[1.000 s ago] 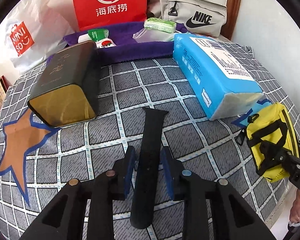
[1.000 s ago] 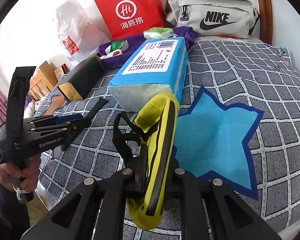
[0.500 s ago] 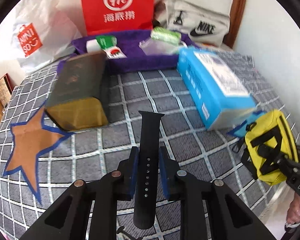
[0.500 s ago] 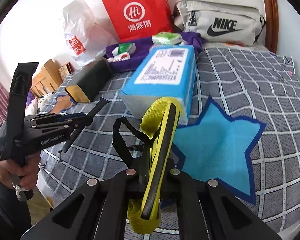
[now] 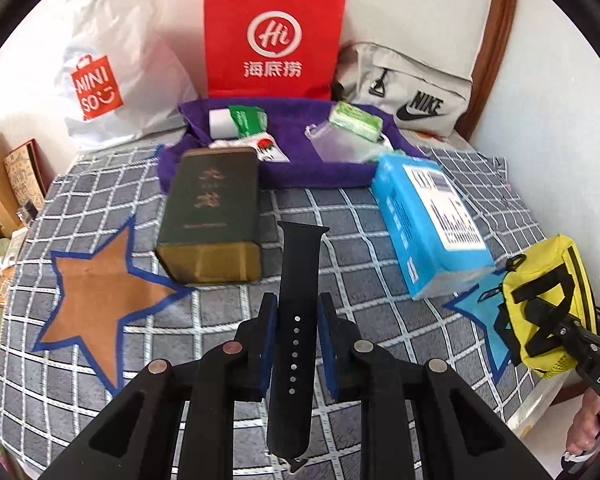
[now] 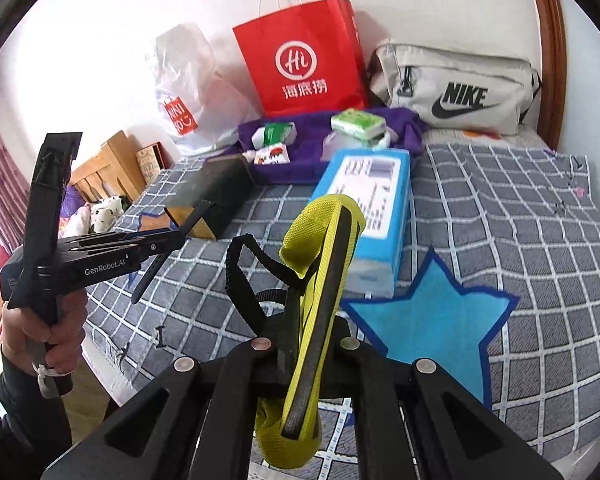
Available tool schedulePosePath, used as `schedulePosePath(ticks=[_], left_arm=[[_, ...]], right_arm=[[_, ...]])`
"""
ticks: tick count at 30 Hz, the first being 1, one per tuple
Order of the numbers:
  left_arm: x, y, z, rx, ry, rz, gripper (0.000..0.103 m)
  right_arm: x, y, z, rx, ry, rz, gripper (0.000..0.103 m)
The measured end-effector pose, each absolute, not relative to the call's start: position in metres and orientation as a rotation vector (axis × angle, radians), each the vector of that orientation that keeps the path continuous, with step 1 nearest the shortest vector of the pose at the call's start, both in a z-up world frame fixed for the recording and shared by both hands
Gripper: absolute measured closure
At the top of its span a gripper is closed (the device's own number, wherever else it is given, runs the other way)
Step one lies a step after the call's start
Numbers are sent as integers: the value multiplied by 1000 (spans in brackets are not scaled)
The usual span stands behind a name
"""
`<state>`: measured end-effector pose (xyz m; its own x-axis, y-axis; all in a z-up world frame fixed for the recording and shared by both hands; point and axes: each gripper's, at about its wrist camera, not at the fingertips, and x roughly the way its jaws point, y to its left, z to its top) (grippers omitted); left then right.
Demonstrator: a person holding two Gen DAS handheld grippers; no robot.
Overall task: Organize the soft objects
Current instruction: 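Carry the watch strap with the left tool and pouch with the right tool to the towel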
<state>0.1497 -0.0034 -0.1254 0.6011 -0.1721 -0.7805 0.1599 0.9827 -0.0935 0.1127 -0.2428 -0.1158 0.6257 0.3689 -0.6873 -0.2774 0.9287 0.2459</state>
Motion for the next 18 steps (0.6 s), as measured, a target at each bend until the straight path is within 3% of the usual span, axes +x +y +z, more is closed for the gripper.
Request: schedulePosePath(ticks=[18], left_arm=[[175,24,-92,-63,856,-146,83]], right_arm=[[158,-230,-81,66,769,320,98]])
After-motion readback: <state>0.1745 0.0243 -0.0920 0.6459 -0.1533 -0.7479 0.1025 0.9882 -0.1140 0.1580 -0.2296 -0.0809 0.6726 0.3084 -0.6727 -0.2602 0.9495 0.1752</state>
